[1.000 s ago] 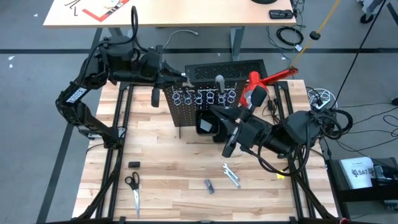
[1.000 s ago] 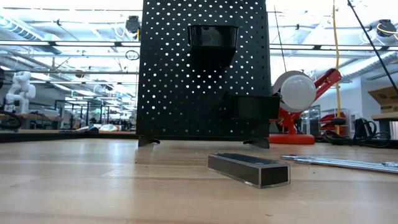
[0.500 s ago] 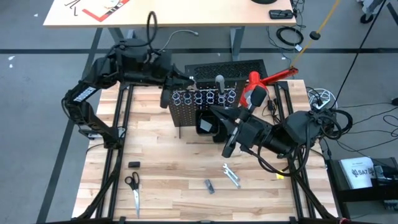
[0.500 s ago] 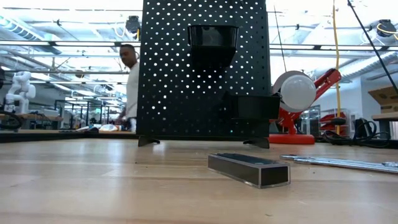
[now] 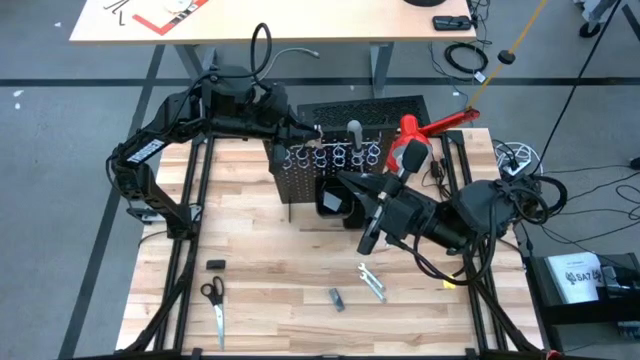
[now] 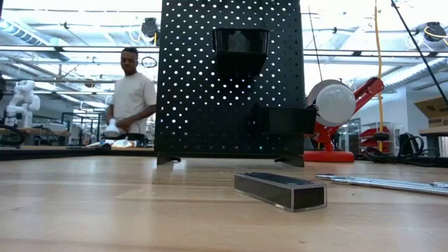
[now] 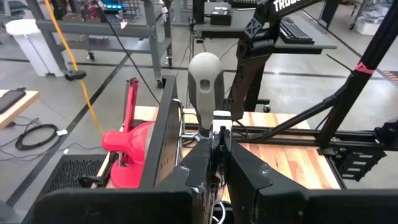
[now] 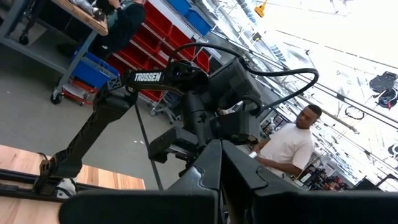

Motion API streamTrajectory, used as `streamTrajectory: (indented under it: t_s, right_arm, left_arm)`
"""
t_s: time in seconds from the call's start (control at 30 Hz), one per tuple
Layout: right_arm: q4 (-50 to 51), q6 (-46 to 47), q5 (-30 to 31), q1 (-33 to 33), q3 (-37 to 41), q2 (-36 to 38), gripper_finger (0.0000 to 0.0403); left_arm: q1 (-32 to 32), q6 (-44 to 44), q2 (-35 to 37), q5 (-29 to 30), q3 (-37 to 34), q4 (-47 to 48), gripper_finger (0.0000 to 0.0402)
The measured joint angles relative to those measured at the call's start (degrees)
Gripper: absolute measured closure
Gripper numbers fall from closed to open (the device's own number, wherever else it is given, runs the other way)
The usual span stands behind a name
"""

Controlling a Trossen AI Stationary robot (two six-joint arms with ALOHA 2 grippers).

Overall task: Hang tools onto peg board
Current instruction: Hang the pliers on the pegboard

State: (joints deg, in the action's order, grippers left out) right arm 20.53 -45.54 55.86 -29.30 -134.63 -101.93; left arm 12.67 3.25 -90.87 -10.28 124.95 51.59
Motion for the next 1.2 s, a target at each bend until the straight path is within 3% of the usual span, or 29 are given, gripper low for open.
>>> streamTrajectory:
  t_s: [0.13,0.37,0.6,0.83,0.97,1.2]
  right_arm:
    - [0.02,-0.09,-0.04,-0.04,0.0,0.0,0.0403]
    - [0.0,-0.11,-0.15,-0.07,0.0,0.0,0.0403]
    - [0.05,-0.13,-0.24,-0.07,0.0,0.0,0.0403]
    - [4.21,3.69,0.14,-1.19,-0.02,0.0,0.0391]
    - [15.58,13.51,1.56,-1.57,-0.02,0.0,0.0357]
    - [49.23,52.02,-6.5,-1.09,0.36,-1.87,0.0277]
  left_arm:
    - [0.0,-0.02,0.07,0.1,0.0,0.09,0.0357]
    - [0.02,0.01,0.37,0.52,0.0,-0.02,0.0305]
    - [0.0,0.04,1.77,0.48,0.0,-0.01,0.0299]
    - [0.02,1.5,7.9,0.44,0.02,-0.56,0.0298]
    - [0.0,2.01,12.17,0.42,0.07,-0.6,0.0297]
    - [-0.02,1.56,16.41,0.44,0.09,1.64,0.0297]
